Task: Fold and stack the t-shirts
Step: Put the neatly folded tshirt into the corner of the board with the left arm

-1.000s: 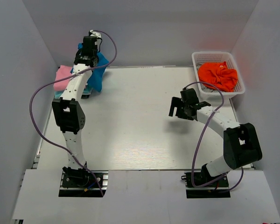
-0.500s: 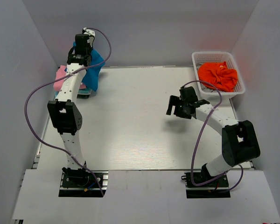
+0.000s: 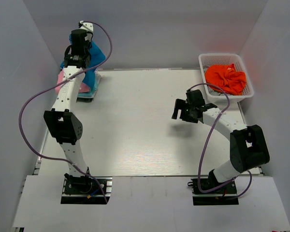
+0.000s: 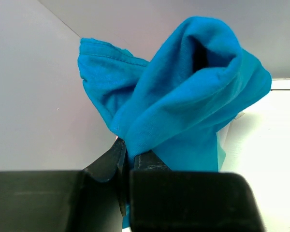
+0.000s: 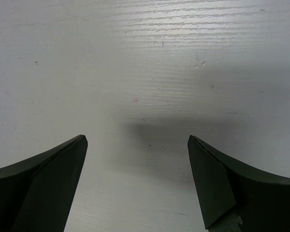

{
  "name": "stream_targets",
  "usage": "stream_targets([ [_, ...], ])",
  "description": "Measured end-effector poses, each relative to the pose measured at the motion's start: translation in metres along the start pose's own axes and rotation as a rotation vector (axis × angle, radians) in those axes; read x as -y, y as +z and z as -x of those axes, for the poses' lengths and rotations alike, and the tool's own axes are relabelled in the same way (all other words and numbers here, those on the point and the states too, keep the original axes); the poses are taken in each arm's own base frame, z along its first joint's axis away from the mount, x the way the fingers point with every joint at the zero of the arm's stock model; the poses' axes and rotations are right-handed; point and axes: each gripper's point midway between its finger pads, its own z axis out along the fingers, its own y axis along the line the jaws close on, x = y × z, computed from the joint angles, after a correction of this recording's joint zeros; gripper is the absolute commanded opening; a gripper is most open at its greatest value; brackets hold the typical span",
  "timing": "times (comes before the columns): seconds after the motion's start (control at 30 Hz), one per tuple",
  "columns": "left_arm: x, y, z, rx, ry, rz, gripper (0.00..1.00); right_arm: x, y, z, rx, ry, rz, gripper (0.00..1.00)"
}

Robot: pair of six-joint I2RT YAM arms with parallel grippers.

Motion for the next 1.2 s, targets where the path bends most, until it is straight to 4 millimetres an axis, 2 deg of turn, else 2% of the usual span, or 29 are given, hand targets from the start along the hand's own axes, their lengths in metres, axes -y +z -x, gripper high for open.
stream_targets([
  [0.13, -0.002, 0.004, -0.004, -0.006, 0.004, 0.005, 0.00, 0.000, 0.000, 0.000, 0.001, -0.001, -0.001, 0.90],
  [0.27, -0.004, 0.017, -0.014, -0.026, 0.004, 0.021, 0.00, 0.001, 0.001, 0.001, 0.000, -0.002, -0.004, 0.90],
  [0.37, -0.005, 0.034, -0.030, -0.056, 0.009, 0.036, 0.00, -0.001, 0.003, 0.004, -0.003, -0.002, -0.008, 0.90],
  [0.7, -0.019, 0.092, -0.103, -0.190, 0.029, 0.089, 0.00, 0.000, 0.018, 0.012, -0.021, -0.005, -0.036, 0.90],
  [0.73, -0.021, 0.097, -0.109, -0.199, 0.029, 0.096, 0.04, 0.000, 0.020, 0.013, -0.025, -0.005, -0.042, 0.90],
  [0.8, -0.024, 0.108, -0.123, -0.219, 0.033, 0.107, 0.23, 0.001, 0.023, 0.013, -0.036, -0.004, -0.051, 0.90],
  [0.83, -0.026, 0.112, -0.129, -0.227, 0.042, 0.110, 0.40, 0.001, 0.024, 0.012, -0.041, -0.004, -0.054, 0.90],
  [0.87, -0.029, 0.117, -0.135, -0.233, 0.046, 0.119, 0.82, 0.002, 0.025, 0.012, -0.046, -0.004, -0.058, 0.90],
  [0.9, -0.031, 0.122, -0.139, -0.236, 0.055, 0.125, 1.00, 0.002, 0.027, 0.012, -0.050, -0.004, -0.062, 0.90],
  [1.03, -0.043, 0.134, -0.150, -0.242, 0.046, 0.168, 1.00, 0.003, 0.031, 0.013, -0.067, -0.004, -0.079, 0.90],
  [1.2, -0.047, 0.136, -0.141, -0.209, -0.004, 0.158, 1.00, 0.005, 0.029, 0.013, -0.068, -0.003, -0.088, 0.90],
])
